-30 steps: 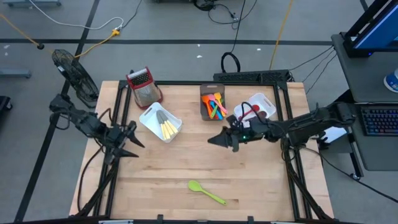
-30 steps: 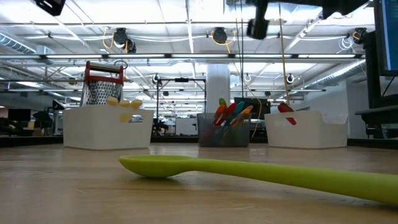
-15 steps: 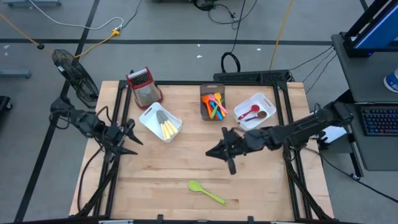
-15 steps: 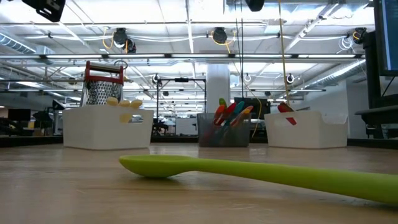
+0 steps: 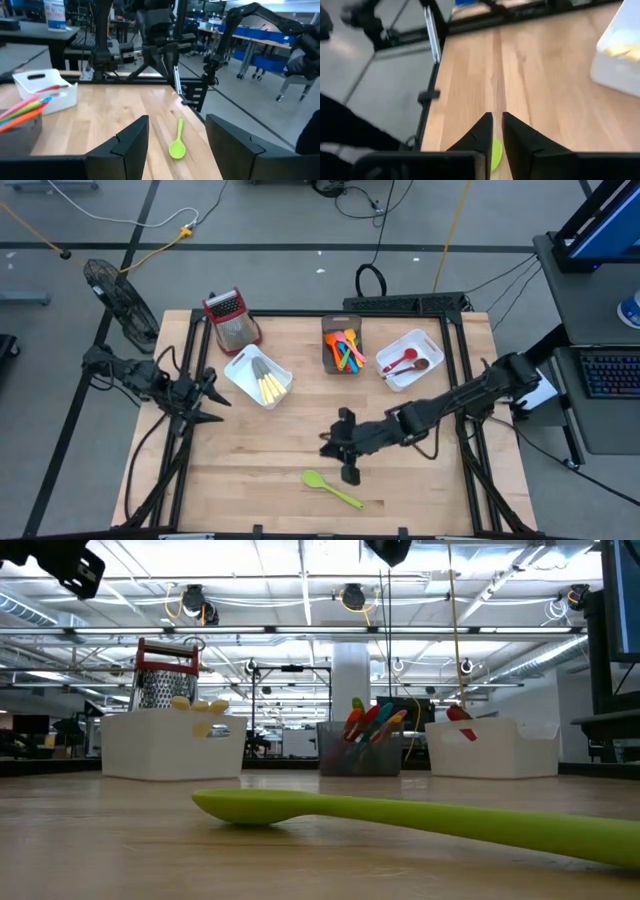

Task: Pick & Place Kitchen Items
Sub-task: Put the green serving spoon into the right white bin

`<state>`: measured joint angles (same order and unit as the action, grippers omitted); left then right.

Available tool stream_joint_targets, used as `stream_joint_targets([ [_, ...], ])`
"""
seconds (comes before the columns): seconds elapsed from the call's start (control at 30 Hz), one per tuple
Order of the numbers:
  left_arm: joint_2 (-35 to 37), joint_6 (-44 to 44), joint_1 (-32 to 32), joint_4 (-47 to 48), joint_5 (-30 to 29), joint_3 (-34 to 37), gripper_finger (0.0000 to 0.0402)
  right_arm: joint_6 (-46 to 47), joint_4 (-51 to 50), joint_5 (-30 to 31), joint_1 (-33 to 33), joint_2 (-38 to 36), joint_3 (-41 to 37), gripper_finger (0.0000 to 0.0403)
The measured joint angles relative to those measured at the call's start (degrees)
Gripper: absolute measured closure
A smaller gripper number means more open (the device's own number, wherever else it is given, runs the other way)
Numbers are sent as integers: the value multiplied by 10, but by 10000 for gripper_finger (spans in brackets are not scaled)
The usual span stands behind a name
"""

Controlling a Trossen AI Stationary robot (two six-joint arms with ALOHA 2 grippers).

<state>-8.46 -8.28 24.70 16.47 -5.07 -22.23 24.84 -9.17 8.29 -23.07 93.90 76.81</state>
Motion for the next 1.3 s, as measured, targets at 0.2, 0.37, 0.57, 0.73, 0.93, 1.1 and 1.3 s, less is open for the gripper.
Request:
stream_joint_targets([
  [0.2, -1, -19, 0, -4, 3, 10, 201, 42, -26, -64, -26, 48, 15, 325],
  [0.37, -1, -19, 0, -7, 6, 11, 201, 61, -25, -120, -46, 87, 16, 286],
  [0.57, -1, -20, 0, -7, 6, 11, 201, 66, -23, -146, -57, 123, 15, 253],
  [0.73, -1, -29, 0, -4, 6, 11, 201, 59, -20, -145, -56, 139, 15, 238],
  [0.93, -1, -29, 0, -3, 6, 11, 201, 71, -18, -146, -56, 159, 15, 236],
  [1.1, -1, -25, 0, 2, 7, 11, 201, 98, 1, -142, -56, 170, 15, 236],
  [1.3, -1, -22, 0, 22, 7, 11, 201, 120, 8, -123, -56, 169, 15, 236],
])
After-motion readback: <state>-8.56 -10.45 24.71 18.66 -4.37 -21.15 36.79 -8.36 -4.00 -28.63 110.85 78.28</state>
